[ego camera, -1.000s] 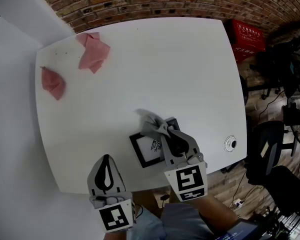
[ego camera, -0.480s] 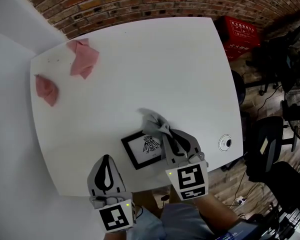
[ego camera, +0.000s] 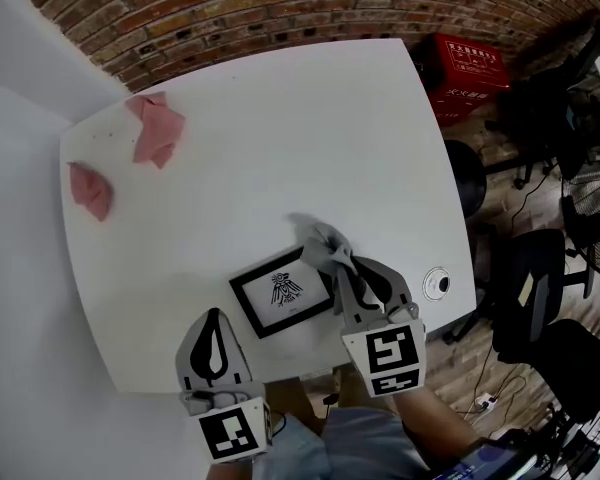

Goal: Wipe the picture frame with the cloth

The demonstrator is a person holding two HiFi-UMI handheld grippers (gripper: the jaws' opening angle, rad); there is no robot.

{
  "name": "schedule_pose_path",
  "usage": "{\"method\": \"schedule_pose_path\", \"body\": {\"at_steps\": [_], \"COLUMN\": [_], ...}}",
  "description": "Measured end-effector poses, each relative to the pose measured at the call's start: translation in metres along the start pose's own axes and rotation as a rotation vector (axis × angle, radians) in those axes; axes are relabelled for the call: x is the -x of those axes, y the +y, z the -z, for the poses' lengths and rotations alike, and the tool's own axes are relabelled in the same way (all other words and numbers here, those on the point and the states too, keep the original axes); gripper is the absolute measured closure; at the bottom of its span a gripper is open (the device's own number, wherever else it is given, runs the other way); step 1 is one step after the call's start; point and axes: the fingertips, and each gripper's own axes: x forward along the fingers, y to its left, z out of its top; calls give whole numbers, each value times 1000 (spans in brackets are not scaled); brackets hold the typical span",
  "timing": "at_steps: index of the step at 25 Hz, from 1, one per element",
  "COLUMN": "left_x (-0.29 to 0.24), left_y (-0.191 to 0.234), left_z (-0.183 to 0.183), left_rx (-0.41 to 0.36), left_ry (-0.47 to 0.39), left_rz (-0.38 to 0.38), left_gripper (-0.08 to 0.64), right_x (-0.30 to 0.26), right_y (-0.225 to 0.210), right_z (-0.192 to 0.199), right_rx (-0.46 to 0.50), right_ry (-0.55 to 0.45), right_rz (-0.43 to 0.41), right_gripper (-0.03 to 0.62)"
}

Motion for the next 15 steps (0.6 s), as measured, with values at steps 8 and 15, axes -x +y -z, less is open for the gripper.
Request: {"method": "schedule_pose_path", "body": {"at_steps": [8, 15], "left_x": [23, 76], "left_y": [-37, -61], "left_z": [-46, -120], "left_rx": [13, -26], "left_ry": [-94, -303], "left_rz": [11, -27], "left_gripper": [551, 551], "right_x": [56, 140], "right_y": [-28, -40], "right_z": [-32, -84], "right_rx": [-8, 35], "right_ry": [-136, -347], "right_rz": [31, 28], "right_gripper": [555, 555]}}
